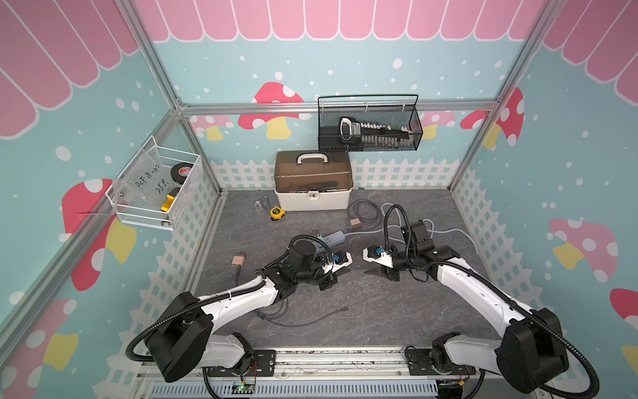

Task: Charge mp3
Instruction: Pick up the charging cable from the center of the board.

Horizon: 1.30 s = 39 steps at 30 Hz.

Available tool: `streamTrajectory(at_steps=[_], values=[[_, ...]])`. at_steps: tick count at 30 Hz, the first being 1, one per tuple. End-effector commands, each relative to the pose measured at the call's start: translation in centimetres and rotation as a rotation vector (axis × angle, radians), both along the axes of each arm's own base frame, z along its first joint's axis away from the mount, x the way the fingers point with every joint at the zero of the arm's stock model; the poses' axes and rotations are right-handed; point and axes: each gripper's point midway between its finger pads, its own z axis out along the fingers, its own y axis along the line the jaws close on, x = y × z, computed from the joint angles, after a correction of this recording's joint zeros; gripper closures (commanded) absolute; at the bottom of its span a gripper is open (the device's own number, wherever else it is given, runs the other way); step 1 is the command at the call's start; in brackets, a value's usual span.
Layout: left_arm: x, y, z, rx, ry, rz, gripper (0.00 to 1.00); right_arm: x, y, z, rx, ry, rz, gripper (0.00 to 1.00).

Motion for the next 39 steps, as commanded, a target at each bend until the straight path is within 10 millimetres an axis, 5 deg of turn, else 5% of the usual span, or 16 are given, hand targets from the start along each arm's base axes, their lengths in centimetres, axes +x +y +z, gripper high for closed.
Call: streamTrajectory(at_steps=[1, 20, 32, 39], values=[[-0.1, -0.2, 0.5, 0.022, -0.072, -0.013, 1.00, 0.2, 1.3, 1.7, 0.089, -0.013, 0.050, 0.62], [0.8, -0.6, 1.3, 0.021, -0.129, 0.020, 1.00, -1.7, 3.2, 1.3, 0.154, 0.121, 0.145, 0.68], [0.6, -0.7, 1.3, 0.024, -0.128, 0.022, 0.99, -1.0, 3.3, 0.7, 0.133, 0.127, 0.118, 0.94], [0.2, -0.8, 2.3, -0.015, -0.118, 0.017, 0.77, -1.1, 3.1, 0.6, 0.130, 0.126, 0.120, 1.00]])
